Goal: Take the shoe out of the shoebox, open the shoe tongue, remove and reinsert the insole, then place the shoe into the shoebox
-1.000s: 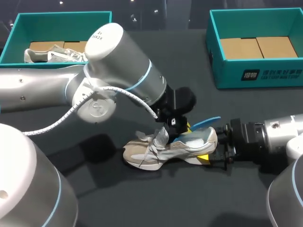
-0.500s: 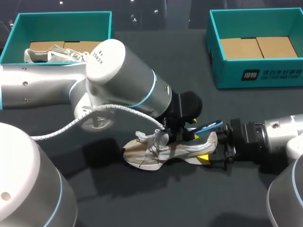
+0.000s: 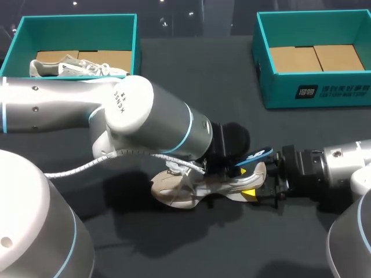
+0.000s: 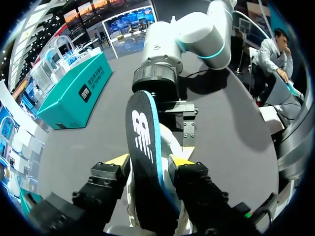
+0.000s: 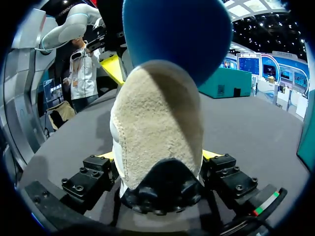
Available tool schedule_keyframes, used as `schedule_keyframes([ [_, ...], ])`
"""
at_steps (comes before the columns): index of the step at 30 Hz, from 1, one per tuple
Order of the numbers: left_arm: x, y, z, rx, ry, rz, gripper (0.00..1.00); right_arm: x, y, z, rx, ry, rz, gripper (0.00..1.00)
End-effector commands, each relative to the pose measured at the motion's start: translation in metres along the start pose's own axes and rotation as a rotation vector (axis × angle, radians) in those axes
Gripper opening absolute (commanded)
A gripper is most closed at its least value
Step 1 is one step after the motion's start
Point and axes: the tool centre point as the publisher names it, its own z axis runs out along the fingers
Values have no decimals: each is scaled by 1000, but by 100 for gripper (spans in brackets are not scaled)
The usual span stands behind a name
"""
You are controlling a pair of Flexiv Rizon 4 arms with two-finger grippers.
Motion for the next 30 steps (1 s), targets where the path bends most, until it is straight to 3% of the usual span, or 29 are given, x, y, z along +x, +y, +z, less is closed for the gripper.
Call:
schedule_keyframes([
  [1,1,0,9,8,-12,-2,48,1,0,0,4,-2,0,0],
  [9,-3,2,16,16,-30,-4,48,1,0,0,4,-2,0,0],
  [11,-4,3,17,18,-31,-4,37,1,0,0,4,-2,0,0],
  [12,-5,3,18,19,-32,-4,27,1,0,0,4,-2,0,0],
  [13,-5,2,19,20,-33,-4,4,1,0,0,4,-2,0,0],
  [14,-7,2,19,22,-33,-5,0,1,0,0,4,-2,0,0],
  [22,-12,-8,11,52,2,-23,0,1,0,0,4,-2,0,0],
  [27,-8,-28,-2,42,33,-44,0,1,0,0,4,-2,0,0],
  [30,-7,-41,-13,60,109,-52,0,1,0,0,4,-2,0,0],
])
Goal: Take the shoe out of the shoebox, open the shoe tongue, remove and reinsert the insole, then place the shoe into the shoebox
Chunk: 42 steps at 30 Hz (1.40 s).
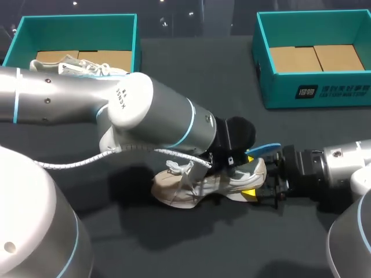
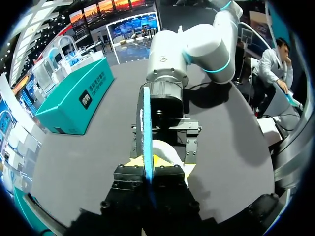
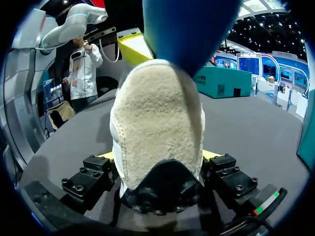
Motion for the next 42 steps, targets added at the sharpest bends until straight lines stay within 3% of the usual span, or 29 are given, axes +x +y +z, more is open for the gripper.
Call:
schedule_keyframes([
  [1,1,-19,-18,-5,91,4,0,1,0,0,4,-1,0,0],
  [6,11,-54,-29,-34,162,-13,0,1,0,0,4,-1,0,0],
  [21,11,-54,-29,-34,162,-13,0,1,0,0,4,-1,0,0],
  [23,12,-55,-34,22,204,-86,0,1,0,0,4,-1,0,0],
  [27,7,-78,-66,158,229,-144,0,1,0,0,4,-1,0,0],
  [33,-2,-109,-125,256,299,-261,0,1,0,0,4,-1,0,0],
  [42,-2,-109,-125,256,299,-261,0,1,0,0,4,-1,0,0],
])
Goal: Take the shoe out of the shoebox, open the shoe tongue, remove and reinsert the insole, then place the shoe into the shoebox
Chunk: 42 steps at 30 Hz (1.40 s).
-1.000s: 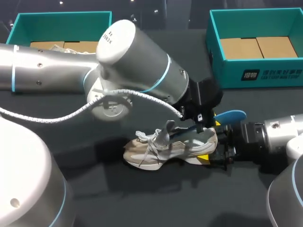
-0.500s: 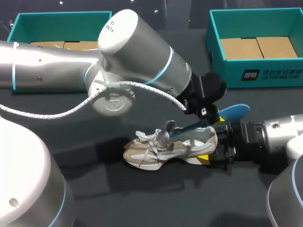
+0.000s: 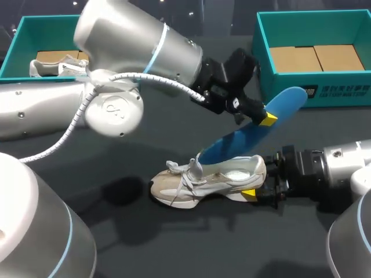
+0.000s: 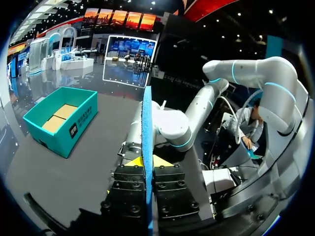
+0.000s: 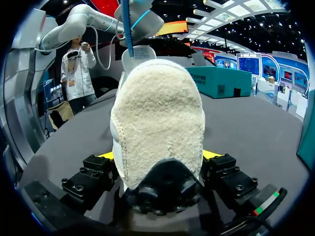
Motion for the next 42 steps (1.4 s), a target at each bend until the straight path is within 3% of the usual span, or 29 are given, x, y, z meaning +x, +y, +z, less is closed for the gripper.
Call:
schedule_keyframes([
  [1,1,3,-14,2,2,1,0,1,0,0,4,-1,0,0],
  [4,1,3,-14,2,2,1,0,1,0,0,4,-1,0,0],
  [9,8,-12,-33,94,41,-60,0,1,0,0,4,-1,0,0],
  [14,21,-33,-60,170,117,-129,0,1,0,0,4,-1,0,0],
  [17,39,-48,-88,255,149,-137,0,1,0,0,4,-1,0,0],
  [29,39,-48,-88,255,149,-137,0,1,0,0,4,-1,0,0],
  [34,57,-45,-120,325,129,-169,0,1,0,0,4,-1,0,0],
  [38,73,-48,-147,371,182,-249,0,1,0,0,4,-1,0,0],
  [42,73,-48,-147,371,182,-249,0,1,0,0,4,-1,0,0],
])
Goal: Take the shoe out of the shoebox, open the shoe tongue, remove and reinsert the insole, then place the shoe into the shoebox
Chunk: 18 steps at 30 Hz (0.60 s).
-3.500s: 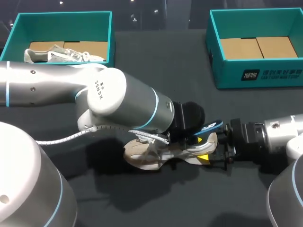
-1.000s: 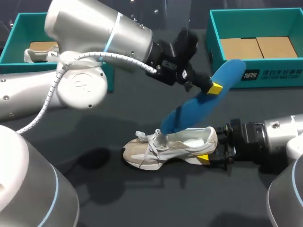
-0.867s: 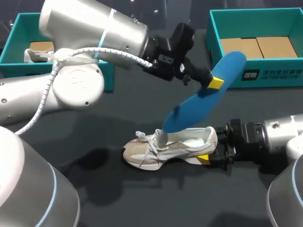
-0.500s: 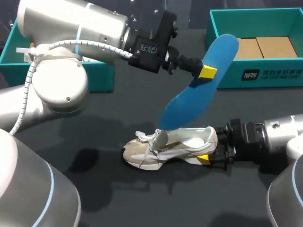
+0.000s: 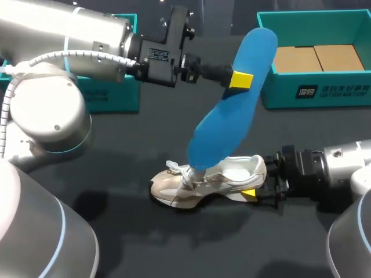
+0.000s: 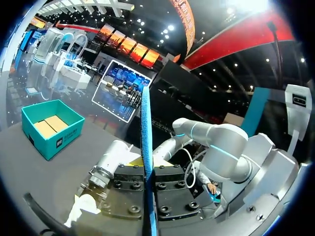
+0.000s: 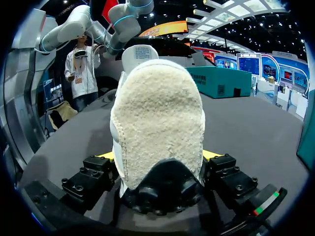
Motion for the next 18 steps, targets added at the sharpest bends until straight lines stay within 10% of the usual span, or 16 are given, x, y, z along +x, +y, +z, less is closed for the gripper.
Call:
schedule_keyframes([
  [1,7,10,-26,14,-5,0,0,1,0,0,4,-1,0,0],
  [18,40,29,-52,148,21,3,0,1,0,0,4,-1,0,0],
])
